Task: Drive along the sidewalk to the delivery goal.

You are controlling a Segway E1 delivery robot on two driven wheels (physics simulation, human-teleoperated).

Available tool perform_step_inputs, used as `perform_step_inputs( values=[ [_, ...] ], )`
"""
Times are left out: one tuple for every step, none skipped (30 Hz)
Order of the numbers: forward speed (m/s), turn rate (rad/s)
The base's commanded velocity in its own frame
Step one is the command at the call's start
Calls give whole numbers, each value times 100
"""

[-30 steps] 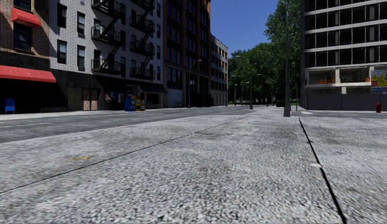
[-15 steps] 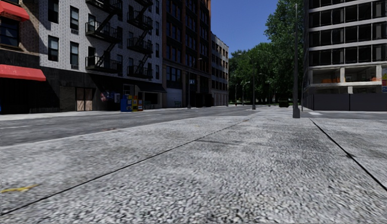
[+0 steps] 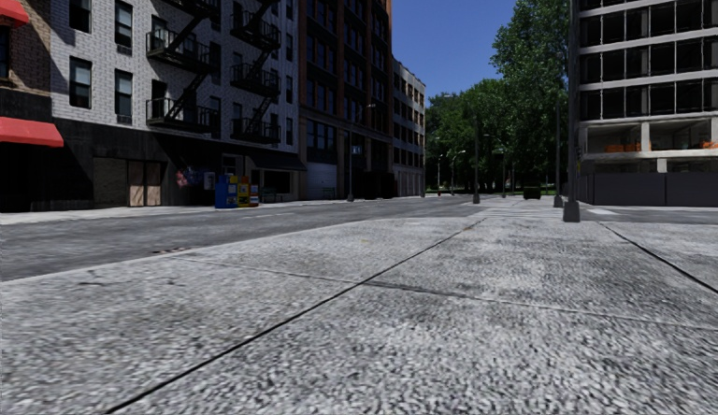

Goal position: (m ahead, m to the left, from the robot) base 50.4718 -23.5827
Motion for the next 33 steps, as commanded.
perform_step_inputs(
  values=[
    [200,-16],
    [200,-21],
    [200,-23],
    [200,-23],
    [200,-24],
    [200,-24],
    [200,-24],
    [200,-24],
    [200,-24],
    [200,-24],
    [200,-24],
    [200,-24],
    [200,-24],
    [200,-26],
    [200,-27],
    [200,-28],
    [200,-28],
    [200,-28],
    [200,-28],
    [200,-28],
    [200,-29],
    [200,-29],
    [200,-33],
    [200,-42],
    [200,-44],
    [200,-44],
    [200,-44],
    [200,-45],
    [200,-45],
    [200,-45],
    [200,-45],
    [200,-45],
    [200,-45]
  ],
)
